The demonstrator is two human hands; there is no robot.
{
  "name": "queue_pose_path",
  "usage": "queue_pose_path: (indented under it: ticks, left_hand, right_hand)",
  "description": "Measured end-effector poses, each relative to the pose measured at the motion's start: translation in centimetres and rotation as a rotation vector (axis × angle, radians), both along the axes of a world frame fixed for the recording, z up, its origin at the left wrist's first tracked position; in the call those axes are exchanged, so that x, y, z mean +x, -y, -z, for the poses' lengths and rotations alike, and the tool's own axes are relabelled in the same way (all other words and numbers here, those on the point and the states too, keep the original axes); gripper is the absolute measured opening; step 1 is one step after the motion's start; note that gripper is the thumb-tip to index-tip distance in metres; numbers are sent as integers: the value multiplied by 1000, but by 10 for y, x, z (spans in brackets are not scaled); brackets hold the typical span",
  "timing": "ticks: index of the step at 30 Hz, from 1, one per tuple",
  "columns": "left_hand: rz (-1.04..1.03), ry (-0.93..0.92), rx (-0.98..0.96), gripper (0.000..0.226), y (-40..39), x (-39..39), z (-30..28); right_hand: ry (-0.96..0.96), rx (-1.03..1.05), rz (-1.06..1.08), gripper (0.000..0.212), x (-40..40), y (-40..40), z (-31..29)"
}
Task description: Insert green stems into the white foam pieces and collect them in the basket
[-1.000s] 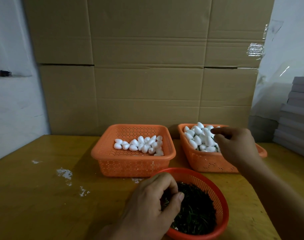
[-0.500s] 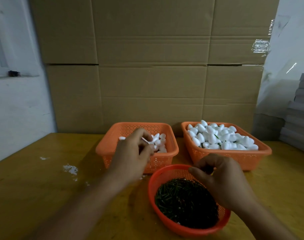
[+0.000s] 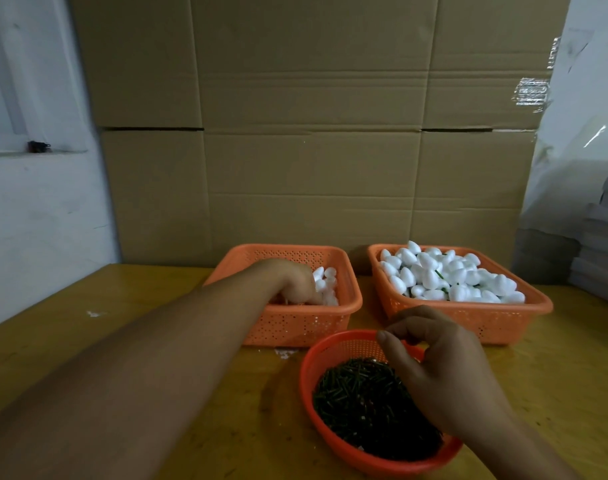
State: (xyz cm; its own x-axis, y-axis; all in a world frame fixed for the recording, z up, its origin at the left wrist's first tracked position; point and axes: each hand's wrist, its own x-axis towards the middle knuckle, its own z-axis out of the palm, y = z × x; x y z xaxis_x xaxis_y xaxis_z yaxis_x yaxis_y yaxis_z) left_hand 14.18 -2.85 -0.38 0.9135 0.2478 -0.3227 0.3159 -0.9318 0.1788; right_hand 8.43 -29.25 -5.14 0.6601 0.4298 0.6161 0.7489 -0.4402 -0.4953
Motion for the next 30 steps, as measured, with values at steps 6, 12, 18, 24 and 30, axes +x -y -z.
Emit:
queue_pose_path:
  ticks: [6, 12, 18, 24, 30]
  left_hand:
    - [118, -155, 99, 85, 0, 20, 17]
    - [80, -81, -47, 69, 0, 18, 24]
    - [111, -86, 75, 85, -5, 20, 29]
    - [100, -77, 54, 73, -3, 19, 26]
    - [111, -60, 53, 59, -3, 20, 26]
  right_hand:
    - [-5, 7, -10, 5, -2, 0, -1]
    - [-12, 9, -11, 5, -2, -1, 0]
    - [-21, 6, -24, 5, -3, -2, 2]
    - [-28, -14, -20, 5, -3, -3, 5]
    - [-25, -23, -23, 6, -1, -3, 5]
